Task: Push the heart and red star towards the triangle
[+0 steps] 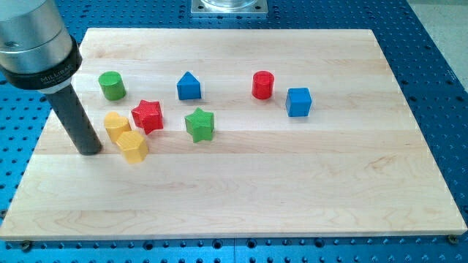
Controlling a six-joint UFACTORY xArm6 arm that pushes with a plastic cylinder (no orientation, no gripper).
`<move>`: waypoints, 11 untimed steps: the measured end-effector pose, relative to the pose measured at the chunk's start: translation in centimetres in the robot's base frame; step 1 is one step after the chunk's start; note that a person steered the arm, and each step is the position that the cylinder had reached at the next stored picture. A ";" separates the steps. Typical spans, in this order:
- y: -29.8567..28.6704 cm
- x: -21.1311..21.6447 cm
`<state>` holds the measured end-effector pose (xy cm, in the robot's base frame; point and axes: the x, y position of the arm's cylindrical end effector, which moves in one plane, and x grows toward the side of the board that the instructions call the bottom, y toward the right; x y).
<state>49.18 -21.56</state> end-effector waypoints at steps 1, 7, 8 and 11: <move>0.1 0.3; -0.3 -3.4; 0.2 -2.8; 4.1 -1.8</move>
<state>47.40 -17.41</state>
